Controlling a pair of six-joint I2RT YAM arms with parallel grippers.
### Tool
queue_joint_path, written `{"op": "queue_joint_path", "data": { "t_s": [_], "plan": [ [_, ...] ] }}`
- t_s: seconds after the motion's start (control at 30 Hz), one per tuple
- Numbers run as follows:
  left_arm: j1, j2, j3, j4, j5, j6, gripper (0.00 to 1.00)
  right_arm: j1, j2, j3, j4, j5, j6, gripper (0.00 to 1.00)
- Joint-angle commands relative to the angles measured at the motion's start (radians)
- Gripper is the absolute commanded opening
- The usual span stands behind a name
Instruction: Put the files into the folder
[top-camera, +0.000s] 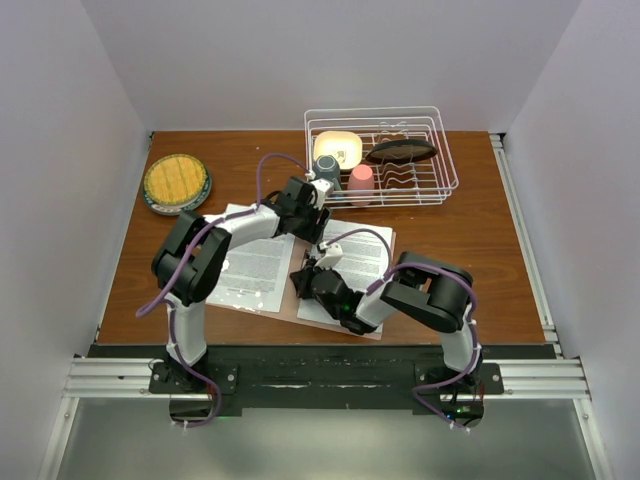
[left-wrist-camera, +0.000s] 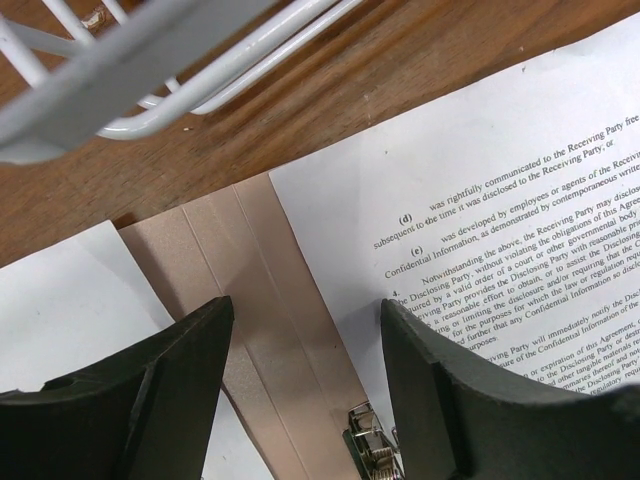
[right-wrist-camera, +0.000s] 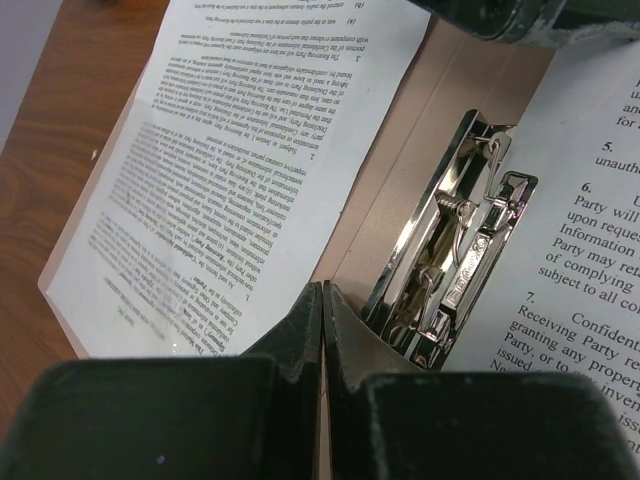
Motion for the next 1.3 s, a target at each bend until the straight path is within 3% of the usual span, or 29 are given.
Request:
{"op": "queue_joint_path", "data": {
  "t_s": [0.0, 0.37, 0.67, 0.83, 1.27],
  "plan": [
    [0.016, 0.101, -0.068, -0.208, 0.034, -0.024, 0.66, 0.009, 0.130, -0.108, -0.467, 0.024, -0.010, 0.00],
    [0.020, 0.104, -0.069, -0.204, 0.040, -0.023, 0.66, -0.038, 0.111, -0.131, -0.244, 0.003, -0.091, 0.00],
    [0.023, 0.087, -0.071, -0.200, 0.035, -0.010, 0.65, -0.057, 0.082, -0.107, -0.030, -0.195, -0.200, 0.00],
    [0.022, 0.069, -0.069, -0.201, 0.040, 0.006, 0.65, -0.058, 0.010, -0.042, -0.046, -0.284, -0.265, 0.00],
    [0.023, 0.052, -0.083, -0.191, 0.057, 0.023, 0.63, -0.127, -0.159, 0.143, -0.232, -0.338, -0.392, 0.00]
  ]
}}
